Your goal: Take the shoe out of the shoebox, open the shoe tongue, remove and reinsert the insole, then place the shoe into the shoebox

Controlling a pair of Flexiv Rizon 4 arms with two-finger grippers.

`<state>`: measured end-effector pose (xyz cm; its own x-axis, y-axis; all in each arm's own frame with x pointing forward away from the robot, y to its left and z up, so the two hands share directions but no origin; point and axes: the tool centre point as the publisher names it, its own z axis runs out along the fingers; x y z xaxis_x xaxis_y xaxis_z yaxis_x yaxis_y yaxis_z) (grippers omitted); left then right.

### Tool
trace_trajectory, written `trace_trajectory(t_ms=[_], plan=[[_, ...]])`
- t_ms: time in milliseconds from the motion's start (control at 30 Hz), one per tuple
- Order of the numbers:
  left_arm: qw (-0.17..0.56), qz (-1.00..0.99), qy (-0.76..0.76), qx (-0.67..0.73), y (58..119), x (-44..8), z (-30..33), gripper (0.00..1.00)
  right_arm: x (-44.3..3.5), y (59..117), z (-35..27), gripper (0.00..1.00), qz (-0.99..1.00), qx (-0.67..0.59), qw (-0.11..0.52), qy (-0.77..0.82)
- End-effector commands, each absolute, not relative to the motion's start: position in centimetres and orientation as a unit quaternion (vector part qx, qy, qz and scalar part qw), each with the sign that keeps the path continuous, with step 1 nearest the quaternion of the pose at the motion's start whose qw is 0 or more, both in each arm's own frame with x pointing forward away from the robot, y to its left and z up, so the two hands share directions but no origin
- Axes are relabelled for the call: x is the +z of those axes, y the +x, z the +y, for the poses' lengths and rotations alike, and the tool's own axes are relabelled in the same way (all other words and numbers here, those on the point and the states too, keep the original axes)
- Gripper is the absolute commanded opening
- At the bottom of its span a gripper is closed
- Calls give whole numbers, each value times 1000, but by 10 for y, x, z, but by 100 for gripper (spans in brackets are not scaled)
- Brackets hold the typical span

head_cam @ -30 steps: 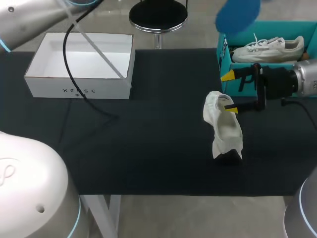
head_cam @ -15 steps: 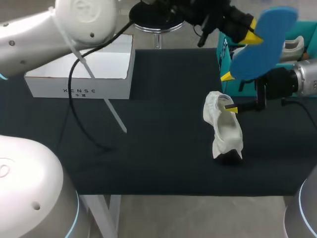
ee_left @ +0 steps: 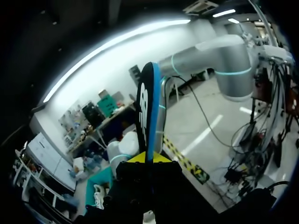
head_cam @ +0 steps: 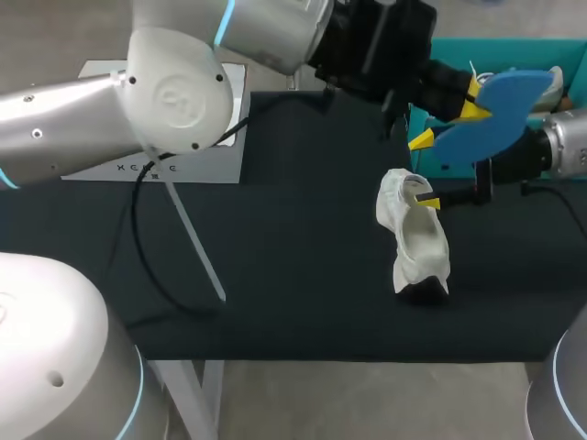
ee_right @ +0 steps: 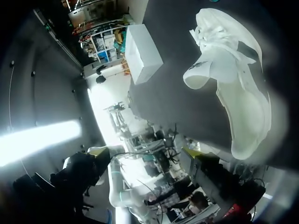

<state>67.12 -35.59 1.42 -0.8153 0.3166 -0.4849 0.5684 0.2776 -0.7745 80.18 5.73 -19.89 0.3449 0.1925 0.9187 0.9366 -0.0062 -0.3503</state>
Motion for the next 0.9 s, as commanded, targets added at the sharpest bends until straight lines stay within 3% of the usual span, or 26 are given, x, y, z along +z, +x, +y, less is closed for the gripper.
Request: trace_trajectory(t_ms=[33, 500, 900], plan=[[146, 775, 269, -553, 672, -2, -350, 0, -199, 802, 58, 100, -456, -346, 537, -620], [212, 763, 299, -533, 684, -38, -303, 0, -199, 802, 58, 100, -456, -346, 537, -620], [217, 740, 365, -521, 686, -94, -314, 0, -199, 802, 58, 100, -456, -346, 537, -620]])
